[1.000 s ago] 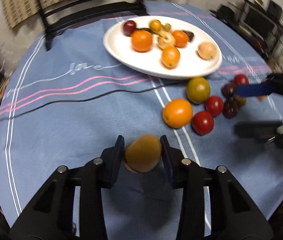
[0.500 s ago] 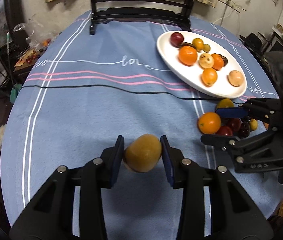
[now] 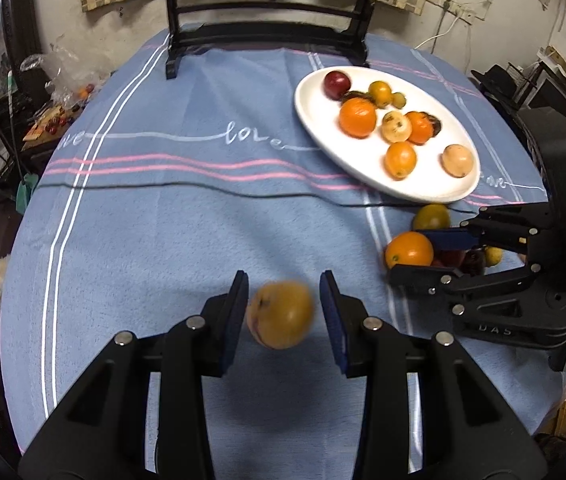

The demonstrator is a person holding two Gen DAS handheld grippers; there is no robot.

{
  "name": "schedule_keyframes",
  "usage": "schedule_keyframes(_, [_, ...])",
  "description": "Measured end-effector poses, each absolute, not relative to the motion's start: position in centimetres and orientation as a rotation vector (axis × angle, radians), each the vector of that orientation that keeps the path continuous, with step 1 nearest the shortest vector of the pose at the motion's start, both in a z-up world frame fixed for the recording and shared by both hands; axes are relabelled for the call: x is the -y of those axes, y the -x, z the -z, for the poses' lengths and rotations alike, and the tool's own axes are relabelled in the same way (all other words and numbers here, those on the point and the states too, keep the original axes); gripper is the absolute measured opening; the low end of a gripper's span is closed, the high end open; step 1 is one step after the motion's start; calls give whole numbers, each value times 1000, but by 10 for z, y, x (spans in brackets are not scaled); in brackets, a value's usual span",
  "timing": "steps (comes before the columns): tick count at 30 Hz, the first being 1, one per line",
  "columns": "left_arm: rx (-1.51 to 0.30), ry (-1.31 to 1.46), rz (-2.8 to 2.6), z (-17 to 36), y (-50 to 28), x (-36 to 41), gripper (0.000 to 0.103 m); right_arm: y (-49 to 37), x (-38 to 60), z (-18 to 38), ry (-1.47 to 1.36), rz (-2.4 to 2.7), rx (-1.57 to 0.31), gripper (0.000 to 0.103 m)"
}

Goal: Organize fruits
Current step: 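Grasp a brown pear-like fruit with the left gripper while the right gripper grasps an orange, then carry the brown fruit and orange over the white plate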

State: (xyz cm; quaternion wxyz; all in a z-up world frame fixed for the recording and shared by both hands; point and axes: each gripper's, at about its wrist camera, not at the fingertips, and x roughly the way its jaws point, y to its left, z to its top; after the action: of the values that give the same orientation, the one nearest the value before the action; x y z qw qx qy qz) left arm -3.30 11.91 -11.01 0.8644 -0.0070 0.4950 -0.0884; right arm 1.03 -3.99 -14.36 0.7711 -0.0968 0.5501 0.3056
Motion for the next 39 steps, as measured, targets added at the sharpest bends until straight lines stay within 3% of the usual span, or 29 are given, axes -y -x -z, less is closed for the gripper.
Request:
schedule_keyframes(10, [-1000,-8,226,92,40,-106,38,20,95,117,44,-604,-1152,40])
schedule_keyframes(13, [-1009,-47,236,97,50,-113,50,34,111,116,4,-586,-1146,40])
schedule_keyframes(27, [-1095,-71,240,145,38,-95,50,55,113,134,-29,-585,-1208,40])
schedule_keyframes(34, [-1163,-81,177,168,28,-109,39,54,109,135,-31,-598,-1211,40])
schedule_keyframes(39, [-1151,-25,163,166,25,-112,37,54,109,137,-30,-599,-1218,40])
